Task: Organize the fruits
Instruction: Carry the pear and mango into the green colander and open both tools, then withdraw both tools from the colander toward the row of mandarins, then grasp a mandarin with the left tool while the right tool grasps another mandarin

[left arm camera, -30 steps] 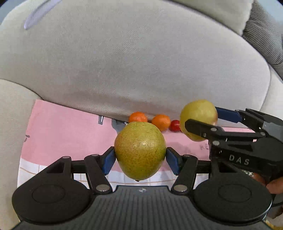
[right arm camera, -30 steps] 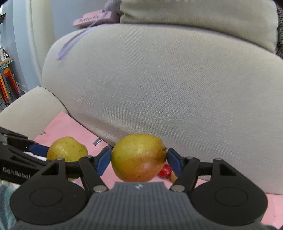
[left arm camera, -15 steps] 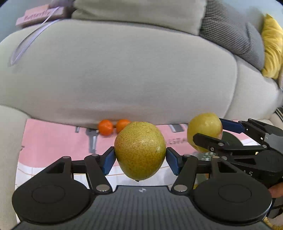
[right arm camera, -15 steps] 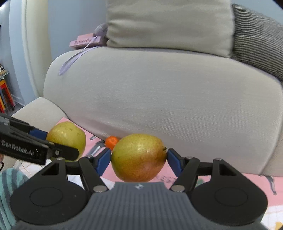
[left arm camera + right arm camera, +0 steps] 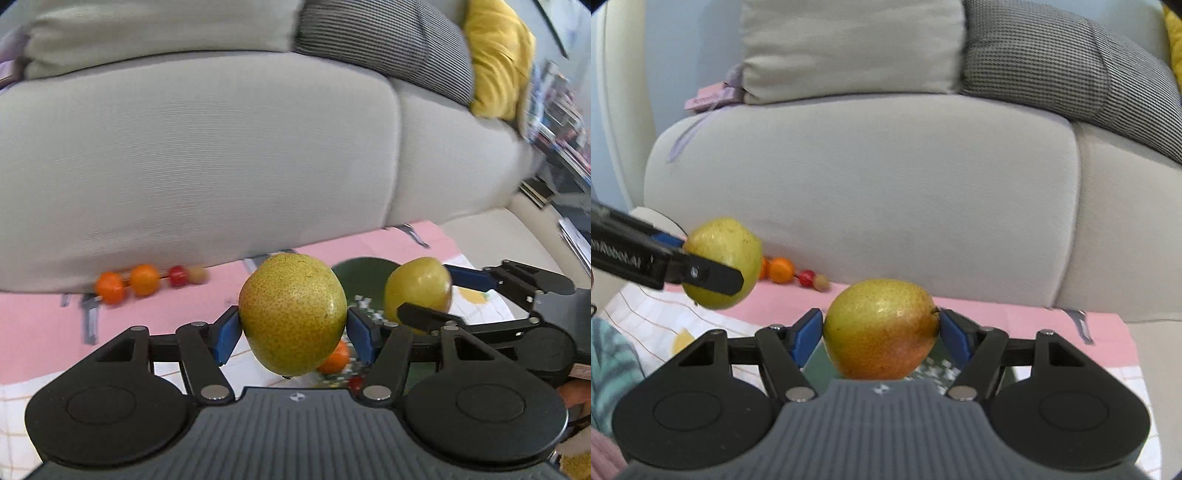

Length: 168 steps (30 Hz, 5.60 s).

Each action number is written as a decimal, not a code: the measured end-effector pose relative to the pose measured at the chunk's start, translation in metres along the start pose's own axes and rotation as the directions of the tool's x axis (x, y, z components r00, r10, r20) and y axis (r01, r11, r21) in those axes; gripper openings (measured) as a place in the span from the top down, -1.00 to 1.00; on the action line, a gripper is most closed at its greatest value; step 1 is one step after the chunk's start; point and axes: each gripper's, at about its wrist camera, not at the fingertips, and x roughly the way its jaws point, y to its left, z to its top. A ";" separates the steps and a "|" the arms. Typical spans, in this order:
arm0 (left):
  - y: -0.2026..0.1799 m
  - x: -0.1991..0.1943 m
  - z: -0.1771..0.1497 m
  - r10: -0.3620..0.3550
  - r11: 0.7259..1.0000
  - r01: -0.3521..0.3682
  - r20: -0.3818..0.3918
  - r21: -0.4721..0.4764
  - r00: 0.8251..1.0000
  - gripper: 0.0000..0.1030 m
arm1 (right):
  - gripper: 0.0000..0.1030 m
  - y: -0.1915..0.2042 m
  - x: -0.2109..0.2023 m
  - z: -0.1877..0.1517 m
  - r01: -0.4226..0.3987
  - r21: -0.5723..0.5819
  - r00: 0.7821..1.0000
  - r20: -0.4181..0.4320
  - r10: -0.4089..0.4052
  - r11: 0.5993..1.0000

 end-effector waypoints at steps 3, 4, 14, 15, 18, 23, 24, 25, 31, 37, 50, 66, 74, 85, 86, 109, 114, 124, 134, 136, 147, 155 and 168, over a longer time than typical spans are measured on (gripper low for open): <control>-0.015 0.017 0.005 -0.032 0.999 0.033 -0.033 0.030 0.999 -0.36 | -0.30 -0.013 0.000 -0.012 0.012 -0.011 1.000 -0.027 -0.012 1.000; -0.020 0.022 0.006 -0.039 0.998 0.041 -0.045 0.040 0.998 -0.36 | -0.30 -0.016 0.000 -0.016 0.015 -0.020 0.999 -0.036 -0.016 1.000; -0.047 0.081 0.013 -0.072 0.992 0.087 -0.160 0.088 0.985 -0.36 | -0.30 -0.026 0.034 -0.028 0.021 -0.134 0.994 -0.101 -0.034 0.991; -0.048 0.085 0.013 -0.070 0.992 0.086 -0.169 0.090 0.983 -0.36 | -0.30 -0.027 0.038 -0.028 0.018 -0.144 0.994 -0.104 -0.033 0.989; -0.050 0.100 0.014 -0.062 0.992 0.083 -0.198 0.095 0.978 -0.36 | -0.30 -0.026 0.049 -0.031 0.012 -0.174 0.992 -0.119 -0.033 0.985; -0.052 0.121 0.016 -0.053 0.992 0.079 -0.240 0.102 0.969 -0.36 | -0.30 -0.021 0.066 -0.036 0.017 -0.240 0.989 -0.137 -0.051 0.971; -0.052 0.124 0.017 -0.052 0.991 0.079 -0.246 0.103 0.968 -0.36 | -0.30 -0.019 0.069 -0.037 0.017 -0.253 0.989 -0.140 -0.054 0.967; -0.053 0.127 0.017 -0.051 0.991 0.080 -0.251 0.106 0.967 -0.36 | -0.30 -0.018 0.072 -0.038 0.018 -0.267 0.988 -0.142 -0.058 0.963; -0.055 0.141 0.017 -0.016 0.987 0.058 -0.271 0.149 0.962 -0.36 | -0.30 -0.013 0.084 -0.044 0.028 -0.328 0.985 -0.150 -0.081 0.944; -0.055 0.151 0.015 0.012 0.983 0.042 -0.293 0.176 0.956 -0.36 | -0.30 -0.012 0.087 -0.047 0.030 -0.352 0.984 -0.157 -0.090 0.936; -0.054 0.167 0.008 0.013 0.986 0.046 -0.344 0.162 0.939 -0.37 | -0.30 -0.023 0.101 -0.051 -0.005 -0.308 0.972 -0.224 -0.068 0.951; -0.053 0.158 0.007 0.022 0.982 0.039 -0.323 0.184 0.946 -0.30 | -0.43 -0.029 0.106 -0.048 0.009 -0.284 0.969 -0.234 -0.078 0.959; -0.051 0.125 0.008 0.045 0.978 0.012 -0.266 0.209 0.963 -0.30 | -0.68 -0.025 0.097 -0.040 0.030 -0.256 0.974 -0.211 -0.086 0.966; -0.045 0.067 0.005 0.124 0.962 -0.082 -0.148 0.261 0.981 -0.31 | -0.78 -0.020 0.071 -0.022 0.046 -0.135 0.982 -0.174 -0.070 0.990; -0.044 0.062 0.005 0.132 0.960 -0.092 -0.137 0.264 0.982 -0.31 | -0.78 -0.019 0.070 -0.021 0.046 -0.126 0.983 -0.171 -0.067 0.991; 0.049 -0.054 -0.020 0.305 0.947 -0.308 0.043 0.095 0.951 -0.32 | -0.86 0.074 0.029 0.002 -0.135 0.071 0.977 -0.154 0.145 0.988; 0.081 -0.075 -0.024 0.319 0.946 -0.322 0.061 0.047 0.946 -0.32 | -0.85 0.095 0.032 0.009 -0.161 0.038 0.976 -0.144 0.165 0.986; 0.119 -0.065 -0.036 0.293 0.955 -0.291 0.034 -0.049 0.955 -0.29 | -0.78 0.121 0.055 0.027 -0.159 0.013 0.982 -0.100 0.160 0.987; 0.155 -0.036 -0.041 0.256 0.945 -0.253 -0.011 -0.208 0.966 -0.09 | -0.53 0.133 0.098 0.029 -0.159 0.030 0.975 -0.152 0.162 0.987; 0.159 -0.029 -0.041 0.251 0.946 -0.248 -0.012 -0.208 0.968 -0.09 | -0.39 0.135 0.107 0.029 -0.159 0.029 0.974 -0.162 0.161 0.987; 0.173 0.005 -0.043 0.256 0.941 -0.238 0.045 -0.241 0.966 -0.02 | -0.04 0.148 0.155 0.035 -0.136 -0.015 0.977 -0.168 0.131 0.991; 0.191 0.033 -0.037 0.255 0.912 -0.237 0.012 -0.334 0.967 -0.02 | 0.02 0.150 0.191 0.040 -0.133 -0.015 0.985 -0.112 0.131 0.991; 0.202 0.077 -0.024 0.241 0.936 -0.238 -0.020 -0.258 0.970 0.21 | 0.00 0.156 0.244 0.048 -0.102 -0.165 0.986 -0.147 0.078 0.981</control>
